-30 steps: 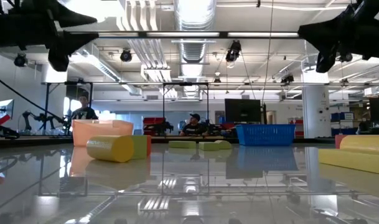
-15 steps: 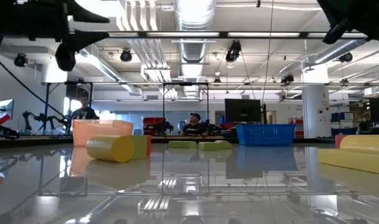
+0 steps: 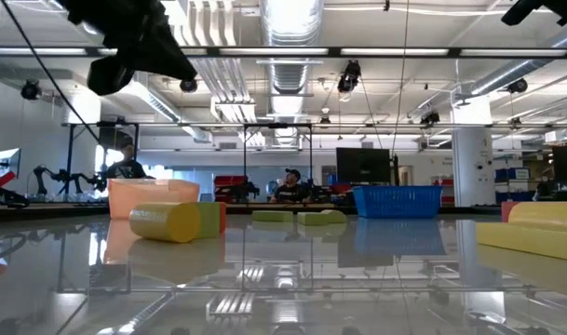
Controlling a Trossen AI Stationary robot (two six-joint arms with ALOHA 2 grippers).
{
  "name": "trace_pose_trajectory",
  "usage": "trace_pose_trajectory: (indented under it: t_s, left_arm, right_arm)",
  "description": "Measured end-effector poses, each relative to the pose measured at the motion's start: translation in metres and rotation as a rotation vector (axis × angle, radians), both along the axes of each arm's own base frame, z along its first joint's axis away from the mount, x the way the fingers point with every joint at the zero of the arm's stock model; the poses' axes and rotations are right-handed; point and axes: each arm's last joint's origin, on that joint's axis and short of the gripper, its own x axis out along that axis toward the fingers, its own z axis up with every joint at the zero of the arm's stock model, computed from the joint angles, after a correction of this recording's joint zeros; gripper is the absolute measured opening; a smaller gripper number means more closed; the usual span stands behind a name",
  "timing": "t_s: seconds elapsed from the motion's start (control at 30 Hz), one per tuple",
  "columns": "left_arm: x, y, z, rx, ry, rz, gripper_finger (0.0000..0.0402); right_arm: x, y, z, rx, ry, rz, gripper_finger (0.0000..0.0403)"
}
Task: Sort & place blocks by color
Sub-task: Put the orange wooden block into the orange bin
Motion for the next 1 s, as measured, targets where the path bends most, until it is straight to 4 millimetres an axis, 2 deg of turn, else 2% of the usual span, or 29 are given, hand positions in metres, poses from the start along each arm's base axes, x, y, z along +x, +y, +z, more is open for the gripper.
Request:
trace_pose_trajectory:
  t_s: [0.23,0.33,0.43,0.57,0.8,1.0]
  left_arm:
    - [0.055,-0.021,-0.018,-0.259,0.185,-0.105,0.0001]
    - [0.079,-0.026,-0.026,-0.308,0.258,-0.146,0.0001]
    - [0.093,-0.027,-0.033,-0.315,0.352,-0.154,0.0001]
    - [0.098,-0.025,-0.041,-0.336,0.473,-0.155,0.0001]
    - [0.094,-0.022,-0.051,-0.319,0.526,-0.186,0.0005]
    - [0.095,-0.020,-0.048,-0.244,0.535,-0.269,0.0065]
  right_arm:
    - [0.001,0.000,0.000,-0.007,0.005,-0.007,0.0031]
    - [0.000,0.000,0.001,-0.009,0.002,-0.009,0.0031]
    - [-0.001,0.000,0.003,-0.011,-0.008,-0.008,0.0031]
    - [-0.001,0.000,0.003,-0.018,-0.005,-0.015,0.0031]
    - [-0.001,0.000,0.003,-0.017,-0.008,-0.014,0.0031]
    - [-0.001,0.000,0.003,-0.009,-0.006,-0.007,0.0031]
